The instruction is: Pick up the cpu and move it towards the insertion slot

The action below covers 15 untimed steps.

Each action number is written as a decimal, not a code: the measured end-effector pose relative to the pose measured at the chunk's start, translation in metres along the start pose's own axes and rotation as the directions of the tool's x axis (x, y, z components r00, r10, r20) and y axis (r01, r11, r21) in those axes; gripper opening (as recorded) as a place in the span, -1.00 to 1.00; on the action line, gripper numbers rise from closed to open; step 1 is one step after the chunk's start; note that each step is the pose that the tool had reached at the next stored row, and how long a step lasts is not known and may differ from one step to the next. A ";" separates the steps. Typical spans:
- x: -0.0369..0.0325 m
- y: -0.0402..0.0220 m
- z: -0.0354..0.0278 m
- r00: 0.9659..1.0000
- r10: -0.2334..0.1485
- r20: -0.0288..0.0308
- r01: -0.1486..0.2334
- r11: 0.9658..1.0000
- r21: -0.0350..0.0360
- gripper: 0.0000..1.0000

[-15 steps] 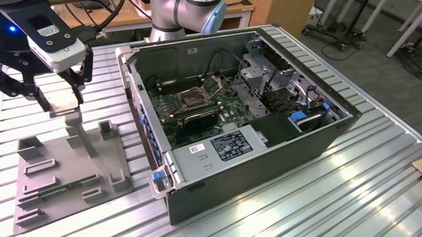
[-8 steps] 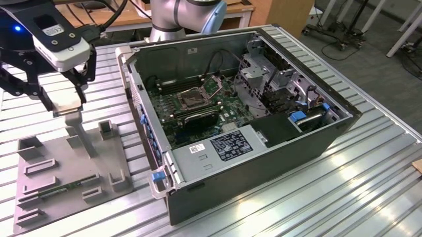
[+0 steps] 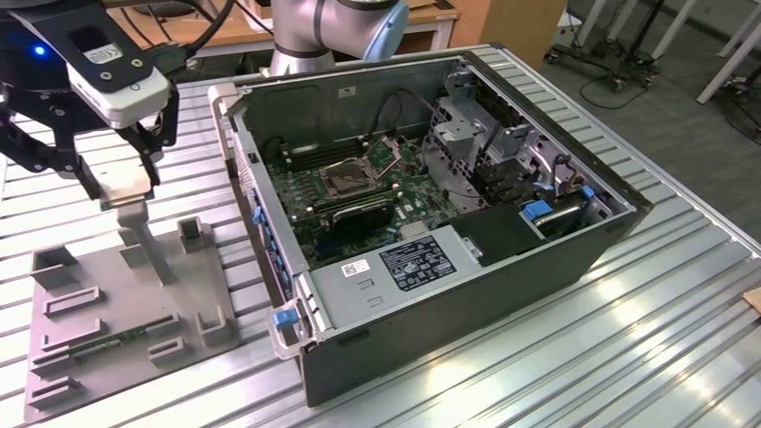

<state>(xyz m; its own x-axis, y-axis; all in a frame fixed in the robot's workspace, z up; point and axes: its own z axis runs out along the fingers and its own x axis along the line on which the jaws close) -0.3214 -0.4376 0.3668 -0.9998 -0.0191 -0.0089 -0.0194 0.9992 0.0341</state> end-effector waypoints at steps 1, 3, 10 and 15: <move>-0.0006 0.0000 0.0000 1.000 0.000 0.000 0.000 1.000 0.000 0.08; -0.0017 0.0000 0.0000 1.000 0.000 0.000 0.000 1.000 0.000 0.08; -0.0026 -0.0001 0.0000 1.000 0.000 0.000 0.000 1.000 0.000 0.08; -0.0046 -0.0001 0.0000 1.000 0.000 0.000 0.000 1.000 0.000 0.08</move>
<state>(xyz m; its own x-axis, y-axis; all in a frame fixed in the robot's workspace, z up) -0.3168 -0.4376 0.3669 -0.9998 -0.0192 -0.0088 -0.0195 0.9992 0.0341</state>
